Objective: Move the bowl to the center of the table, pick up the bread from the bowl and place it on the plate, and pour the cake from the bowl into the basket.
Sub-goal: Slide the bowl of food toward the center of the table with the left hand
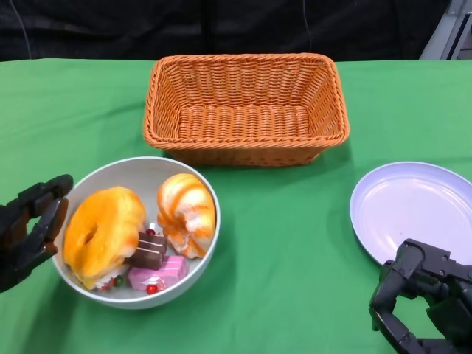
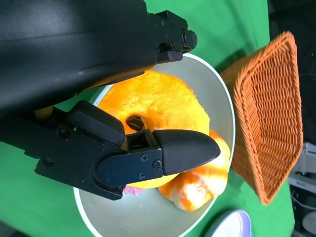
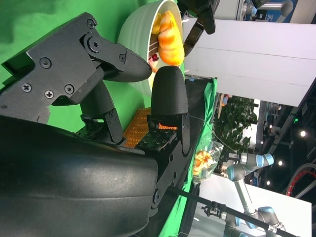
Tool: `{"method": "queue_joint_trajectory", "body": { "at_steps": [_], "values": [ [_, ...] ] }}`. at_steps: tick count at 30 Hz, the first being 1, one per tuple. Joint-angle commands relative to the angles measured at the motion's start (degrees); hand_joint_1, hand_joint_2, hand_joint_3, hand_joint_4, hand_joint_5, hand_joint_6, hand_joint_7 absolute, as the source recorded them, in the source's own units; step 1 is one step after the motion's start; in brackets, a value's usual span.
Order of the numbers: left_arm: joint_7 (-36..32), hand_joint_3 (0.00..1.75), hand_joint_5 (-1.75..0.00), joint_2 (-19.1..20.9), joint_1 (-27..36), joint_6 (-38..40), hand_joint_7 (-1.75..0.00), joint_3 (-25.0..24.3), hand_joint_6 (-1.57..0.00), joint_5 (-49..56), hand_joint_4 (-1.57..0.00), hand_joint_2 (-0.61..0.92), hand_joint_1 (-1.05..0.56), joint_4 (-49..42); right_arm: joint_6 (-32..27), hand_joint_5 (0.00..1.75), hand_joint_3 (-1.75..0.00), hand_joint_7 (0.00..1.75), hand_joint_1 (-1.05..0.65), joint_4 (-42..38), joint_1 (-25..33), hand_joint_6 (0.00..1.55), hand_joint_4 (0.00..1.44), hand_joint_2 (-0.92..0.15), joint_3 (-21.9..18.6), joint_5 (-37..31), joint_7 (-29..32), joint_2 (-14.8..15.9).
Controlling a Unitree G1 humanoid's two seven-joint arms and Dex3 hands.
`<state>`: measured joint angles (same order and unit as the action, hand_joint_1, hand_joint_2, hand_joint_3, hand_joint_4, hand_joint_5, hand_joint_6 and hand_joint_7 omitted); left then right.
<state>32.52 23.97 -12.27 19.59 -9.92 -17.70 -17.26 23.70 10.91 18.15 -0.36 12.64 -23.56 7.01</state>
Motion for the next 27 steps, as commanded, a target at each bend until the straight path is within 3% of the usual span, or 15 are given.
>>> {"method": "queue_joint_trajectory", "body": {
  "at_steps": [1,27],
  "values": [
    [1.55,0.74,0.00,-0.24,1.49,2.12,0.00,0.53,0.00,-1.25,0.00,0.92,-0.89,2.82,0.13,1.74,-1.04,1.38,-0.18,0.22,0.02,0.65,0.73,-0.46,-0.27,0.48,0.24,0.47],
    [-2.65,0.75,0.00,-4.38,5.48,20.17,0.00,3.66,0.00,-5.28,0.00,0.92,-0.85,22.34,0.03,1.73,-1.09,1.39,-0.14,0.88,0.37,0.64,0.73,-0.45,0.46,-0.18,0.91,0.22]
  ]
}}
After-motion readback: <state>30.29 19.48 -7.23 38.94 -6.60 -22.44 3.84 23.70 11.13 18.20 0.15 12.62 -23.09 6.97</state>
